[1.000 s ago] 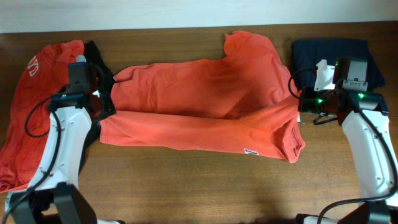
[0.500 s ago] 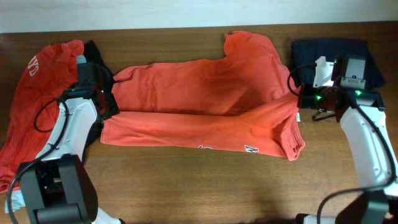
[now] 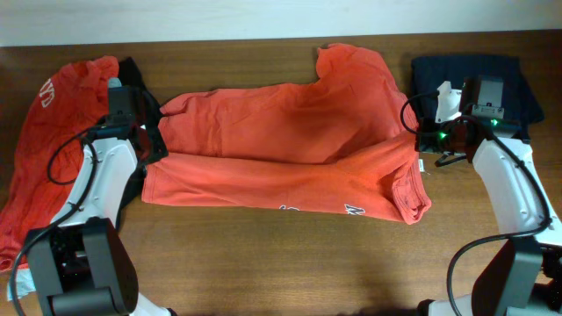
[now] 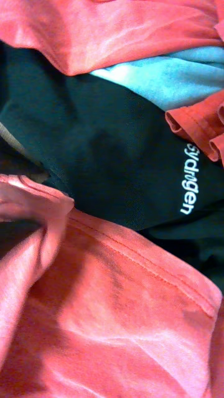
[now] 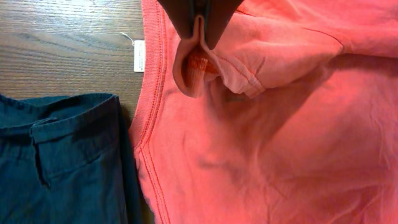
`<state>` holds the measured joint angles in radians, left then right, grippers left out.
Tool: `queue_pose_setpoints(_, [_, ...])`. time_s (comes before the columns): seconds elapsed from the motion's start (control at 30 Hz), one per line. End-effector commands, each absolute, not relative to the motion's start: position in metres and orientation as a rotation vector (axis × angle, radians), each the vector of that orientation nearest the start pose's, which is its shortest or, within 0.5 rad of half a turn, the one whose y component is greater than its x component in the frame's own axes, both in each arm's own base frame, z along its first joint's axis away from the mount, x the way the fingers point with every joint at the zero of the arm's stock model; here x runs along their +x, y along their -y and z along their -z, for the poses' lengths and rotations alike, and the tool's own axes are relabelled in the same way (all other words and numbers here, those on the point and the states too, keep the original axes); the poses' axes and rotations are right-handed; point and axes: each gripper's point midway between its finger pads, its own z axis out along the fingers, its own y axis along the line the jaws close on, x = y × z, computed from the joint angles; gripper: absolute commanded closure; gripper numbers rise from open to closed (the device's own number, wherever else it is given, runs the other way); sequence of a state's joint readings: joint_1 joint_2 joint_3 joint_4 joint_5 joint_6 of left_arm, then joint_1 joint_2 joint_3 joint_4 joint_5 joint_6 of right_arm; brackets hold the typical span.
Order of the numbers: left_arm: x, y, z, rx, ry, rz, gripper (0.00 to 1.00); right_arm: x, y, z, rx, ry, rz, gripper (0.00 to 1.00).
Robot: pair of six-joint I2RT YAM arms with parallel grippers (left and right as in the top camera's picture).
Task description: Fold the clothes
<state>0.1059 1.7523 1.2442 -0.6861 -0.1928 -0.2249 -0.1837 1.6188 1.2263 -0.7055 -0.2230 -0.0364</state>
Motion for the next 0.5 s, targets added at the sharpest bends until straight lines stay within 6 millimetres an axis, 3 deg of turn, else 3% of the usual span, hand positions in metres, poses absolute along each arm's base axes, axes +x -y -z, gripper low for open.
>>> queue_pose_setpoints(0.0, [0.393,-0.078,-0.077,-0.514,-2.702,-0.258,0.56,0.392,0.036,-0.124,0.116,-2.635,-0.23,0.8])
queue_pose_setpoints(0.03, [0.393,-0.078,-0.077,-0.514,-2.701,-0.257,0.52,0.392,0.036,-0.124,0.116,-2.634,-0.23,0.66])
queue_pose_setpoints(0.07, [0.394,-0.078,-0.077,-0.513,-2.699,-0.257,0.49,0.392,0.036,-0.125,0.116,-2.634,-0.23,0.62])
queue_pose_setpoints(0.33, [0.401,-0.079,-0.08,-0.512,-2.668,-0.251,0.43,0.394,0.036,-0.125,0.115,-2.626,-0.227,0.55])
queue_pose_setpoints(0.47, [0.406,-0.079,-0.082,-0.511,-2.645,-0.247,0.32,0.398,0.037,-0.128,0.114,-2.608,-0.224,0.5])
